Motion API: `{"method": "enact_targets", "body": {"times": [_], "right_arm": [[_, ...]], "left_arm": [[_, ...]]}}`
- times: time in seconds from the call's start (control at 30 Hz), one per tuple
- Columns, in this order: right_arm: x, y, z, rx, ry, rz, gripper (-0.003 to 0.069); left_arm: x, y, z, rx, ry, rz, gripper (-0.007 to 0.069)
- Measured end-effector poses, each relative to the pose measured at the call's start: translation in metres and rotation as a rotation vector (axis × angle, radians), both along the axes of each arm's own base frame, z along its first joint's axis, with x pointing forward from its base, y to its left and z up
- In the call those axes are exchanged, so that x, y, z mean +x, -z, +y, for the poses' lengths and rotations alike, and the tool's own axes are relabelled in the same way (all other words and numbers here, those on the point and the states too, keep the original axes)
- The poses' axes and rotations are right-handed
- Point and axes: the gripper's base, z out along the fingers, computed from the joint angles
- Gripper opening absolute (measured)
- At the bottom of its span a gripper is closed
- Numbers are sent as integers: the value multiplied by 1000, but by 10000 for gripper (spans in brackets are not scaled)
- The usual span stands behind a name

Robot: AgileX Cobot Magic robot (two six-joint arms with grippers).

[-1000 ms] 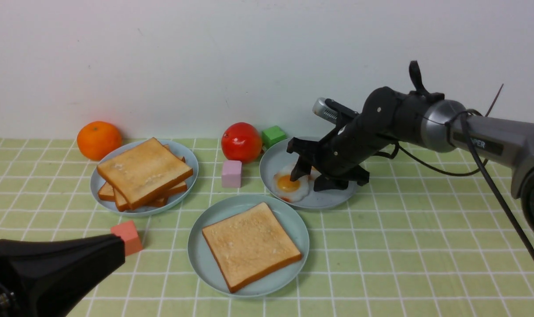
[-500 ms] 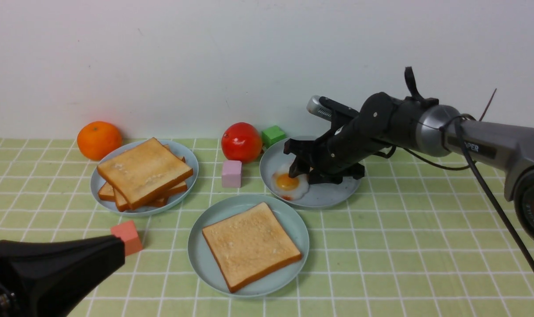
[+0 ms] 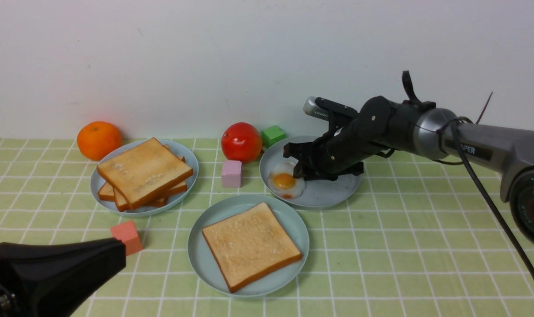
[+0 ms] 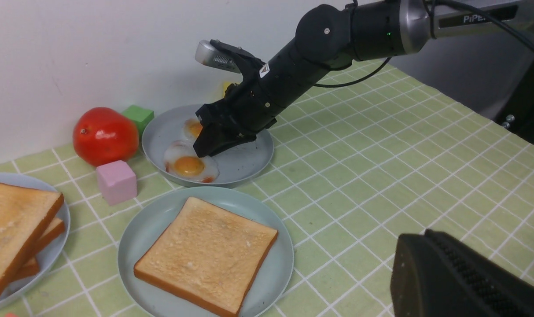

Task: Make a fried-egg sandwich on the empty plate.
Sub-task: Use the right arm to grab a fried egg

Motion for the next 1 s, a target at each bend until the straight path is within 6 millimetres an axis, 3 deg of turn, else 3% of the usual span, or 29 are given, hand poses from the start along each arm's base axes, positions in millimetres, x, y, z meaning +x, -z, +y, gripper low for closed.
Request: {"method": "enact_targets", "body": {"times": [0.3,0.43,0.73,1.0], "right_arm": [[-1,1,0,-31,-48,-9,107],[-3,0,0,-42,-72,14,-6],[-23,-13,-3,-118,-214,171,-7],[-19,-33,-2,-119,-215,125,7]], "left_arm": [[0,0,0,-1,0,1,-1],[0,0,0,-2,0,1,-1],[0,0,0,-1,0,4,-3],[0,0,0,-1,0,4,-3]]}}
